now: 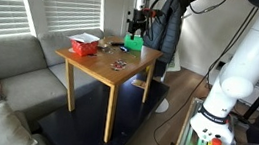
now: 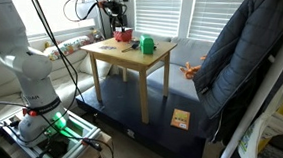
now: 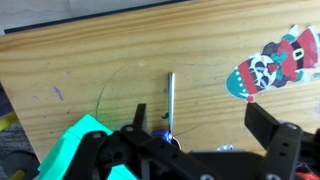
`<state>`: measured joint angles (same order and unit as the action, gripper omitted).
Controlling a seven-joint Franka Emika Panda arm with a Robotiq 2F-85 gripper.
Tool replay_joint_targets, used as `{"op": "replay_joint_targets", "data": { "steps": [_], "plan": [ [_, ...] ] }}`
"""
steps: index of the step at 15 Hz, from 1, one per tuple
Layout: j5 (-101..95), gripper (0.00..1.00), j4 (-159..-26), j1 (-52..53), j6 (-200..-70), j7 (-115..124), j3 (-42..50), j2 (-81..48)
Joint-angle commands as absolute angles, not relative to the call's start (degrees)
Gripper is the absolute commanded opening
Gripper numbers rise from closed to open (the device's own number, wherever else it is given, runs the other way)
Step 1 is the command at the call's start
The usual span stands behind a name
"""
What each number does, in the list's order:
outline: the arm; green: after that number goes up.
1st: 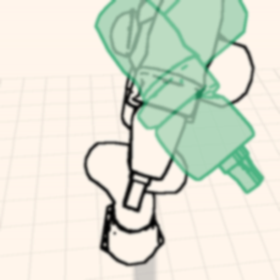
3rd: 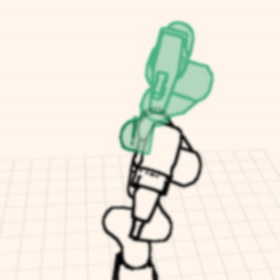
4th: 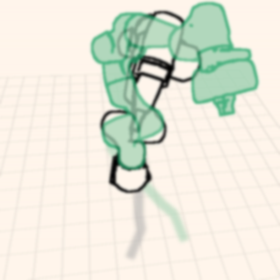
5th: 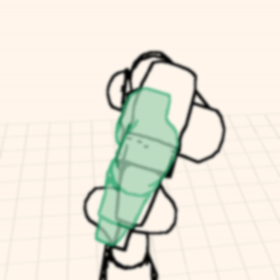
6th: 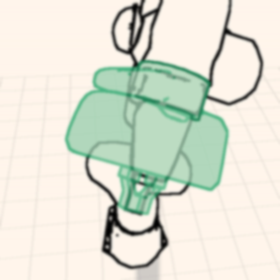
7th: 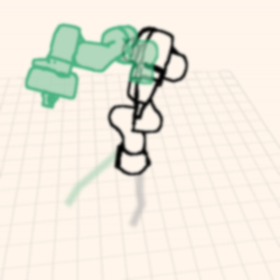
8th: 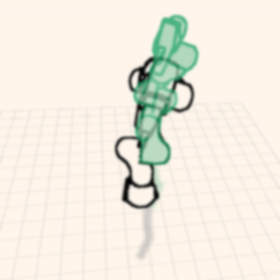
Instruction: Move the blue toy car backwards
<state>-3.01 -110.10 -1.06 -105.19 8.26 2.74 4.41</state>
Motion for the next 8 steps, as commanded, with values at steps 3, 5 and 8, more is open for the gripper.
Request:
{"op": "replay_joint_targets", "data": {
  "steps": [3,5,8],
  "plan": [
    [-1.22,1.00,-114.69,-2.03,-99.91,4.80,3.16,15.19],
    [-2.20,1.00,-112.35,-1.98,-100.01,5.72,2.73,12.71],
    [-1.48,1.00,-113.41,-2.20,-99.04,3.79,3.32,15.12]
  ]
}}
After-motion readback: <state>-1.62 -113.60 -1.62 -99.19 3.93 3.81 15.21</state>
